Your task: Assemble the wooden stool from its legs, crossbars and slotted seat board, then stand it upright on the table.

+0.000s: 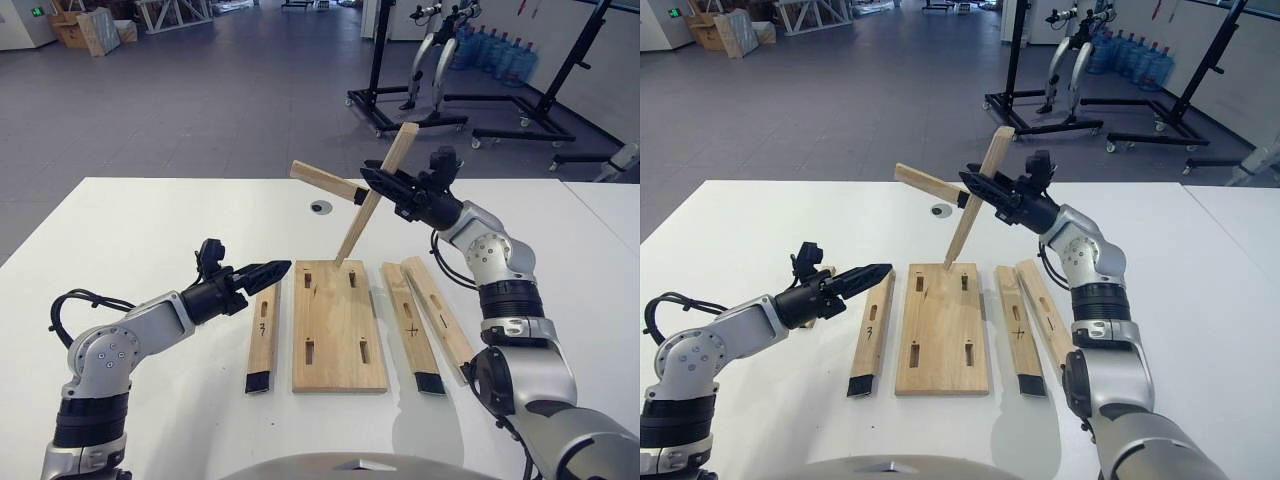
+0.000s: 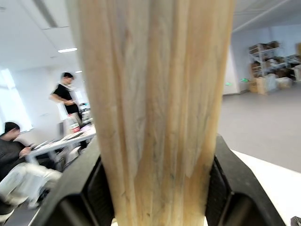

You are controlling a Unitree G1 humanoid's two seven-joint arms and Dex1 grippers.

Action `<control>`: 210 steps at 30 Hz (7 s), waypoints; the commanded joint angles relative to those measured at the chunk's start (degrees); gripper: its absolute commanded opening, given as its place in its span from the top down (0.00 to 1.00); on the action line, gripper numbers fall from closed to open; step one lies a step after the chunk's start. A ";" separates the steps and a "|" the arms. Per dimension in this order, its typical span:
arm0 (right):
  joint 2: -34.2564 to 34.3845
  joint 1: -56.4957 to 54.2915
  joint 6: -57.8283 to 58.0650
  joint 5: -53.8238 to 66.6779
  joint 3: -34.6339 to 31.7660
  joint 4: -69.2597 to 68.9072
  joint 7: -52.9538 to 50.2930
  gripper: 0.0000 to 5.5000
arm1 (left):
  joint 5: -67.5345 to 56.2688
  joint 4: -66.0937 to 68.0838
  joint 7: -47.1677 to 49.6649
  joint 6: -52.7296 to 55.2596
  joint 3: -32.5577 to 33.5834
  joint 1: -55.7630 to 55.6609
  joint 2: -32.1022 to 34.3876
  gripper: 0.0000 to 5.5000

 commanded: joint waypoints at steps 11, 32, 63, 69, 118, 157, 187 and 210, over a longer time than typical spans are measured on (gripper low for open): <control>-1.44 -12.06 -20.12 -8.05 0.76 25.90 24.43 0.62 | 0.67 -1.15 -1.43 1.67 -0.73 0.59 -0.23 0.17; -1.03 -8.59 -24.56 -8.64 4.85 30.32 24.52 0.62 | 0.94 -1.77 -1.18 2.89 -1.32 1.27 -0.94 0.17; 4.35 -1.11 -27.82 -19.14 10.48 34.78 11.18 0.62 | 3.27 -2.37 -0.92 2.07 -2.33 1.85 -3.38 0.17; 4.67 -2.41 -22.22 -14.98 7.21 33.67 11.82 0.53 | 3.89 -2.18 -1.11 1.86 -2.71 2.11 -3.58 0.17; -3.25 -12.79 8.24 -8.63 -3.63 -0.66 -22.86 0.19 | 8.01 -6.03 0.39 1.36 -4.30 1.76 -5.22 0.17; -24.60 40.11 35.01 -12.46 -4.17 -49.52 -37.16 0.19 | 44.71 -19.92 -8.61 -12.79 -13.89 13.94 22.07 0.17; -22.46 47.83 38.77 -21.34 10.19 -48.78 -42.81 0.56 | 56.30 -16.26 -8.02 -12.34 -16.81 10.12 13.29 0.17; -19.70 29.41 35.81 -20.38 0.29 -38.28 -43.03 0.63 | 65.51 -15.98 -9.30 -9.99 -25.08 8.81 11.49 0.17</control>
